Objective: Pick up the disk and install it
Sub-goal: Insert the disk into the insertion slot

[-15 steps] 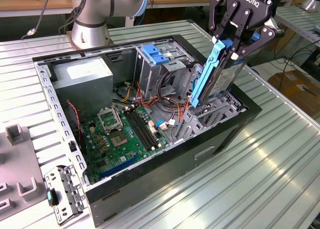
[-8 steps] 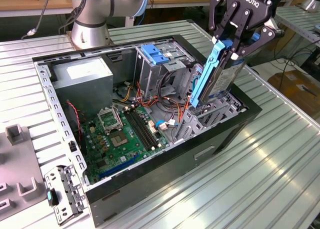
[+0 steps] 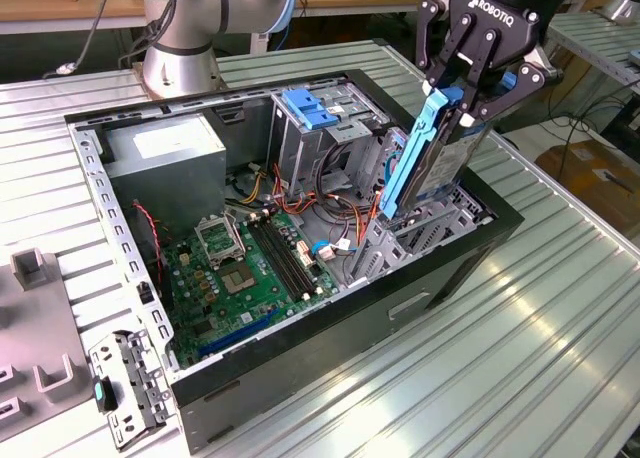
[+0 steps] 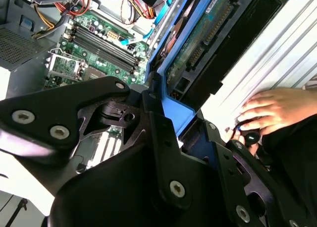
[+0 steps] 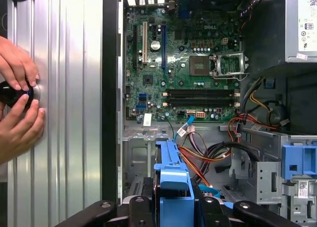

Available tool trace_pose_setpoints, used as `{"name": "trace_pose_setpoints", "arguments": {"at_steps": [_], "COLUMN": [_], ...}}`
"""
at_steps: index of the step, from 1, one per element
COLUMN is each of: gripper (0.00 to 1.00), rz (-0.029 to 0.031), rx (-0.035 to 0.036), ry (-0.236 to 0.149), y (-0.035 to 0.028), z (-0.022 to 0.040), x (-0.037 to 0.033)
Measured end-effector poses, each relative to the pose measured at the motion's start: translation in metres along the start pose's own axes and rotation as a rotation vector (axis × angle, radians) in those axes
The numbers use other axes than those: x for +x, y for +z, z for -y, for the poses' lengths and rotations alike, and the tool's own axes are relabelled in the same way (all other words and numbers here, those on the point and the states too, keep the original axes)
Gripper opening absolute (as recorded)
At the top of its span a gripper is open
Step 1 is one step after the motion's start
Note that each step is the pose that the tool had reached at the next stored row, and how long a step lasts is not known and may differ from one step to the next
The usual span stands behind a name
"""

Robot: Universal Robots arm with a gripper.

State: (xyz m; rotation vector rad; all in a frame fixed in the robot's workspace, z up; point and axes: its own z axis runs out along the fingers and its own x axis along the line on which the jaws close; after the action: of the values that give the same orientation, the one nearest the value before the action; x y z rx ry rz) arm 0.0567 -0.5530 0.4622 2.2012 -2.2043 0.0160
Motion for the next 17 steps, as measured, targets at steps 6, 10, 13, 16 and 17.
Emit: {"name": "trace_pose_setpoints", "arguments": {"at_steps": [6,10,13,16,17], "gripper": [0.37,0.37,0.37,0.37,0.37], "rz": [-0.0003,-0.0086,-0.0171,-0.0172,-0.0171], "rx": [-0.0001,-0.0002,-0.0002,-0.0004,-0.0005], "ry": [0.004,0.009,0.012,0.016,0.019], "y": [0.0027,0.0051,0.0072,0.0085,0.0090], "z": [0.0010,0.0012,0.0013,0.0018,0.0022], "x": [0.0001,0.0002,0.0002,0.0001,0.0001]}}
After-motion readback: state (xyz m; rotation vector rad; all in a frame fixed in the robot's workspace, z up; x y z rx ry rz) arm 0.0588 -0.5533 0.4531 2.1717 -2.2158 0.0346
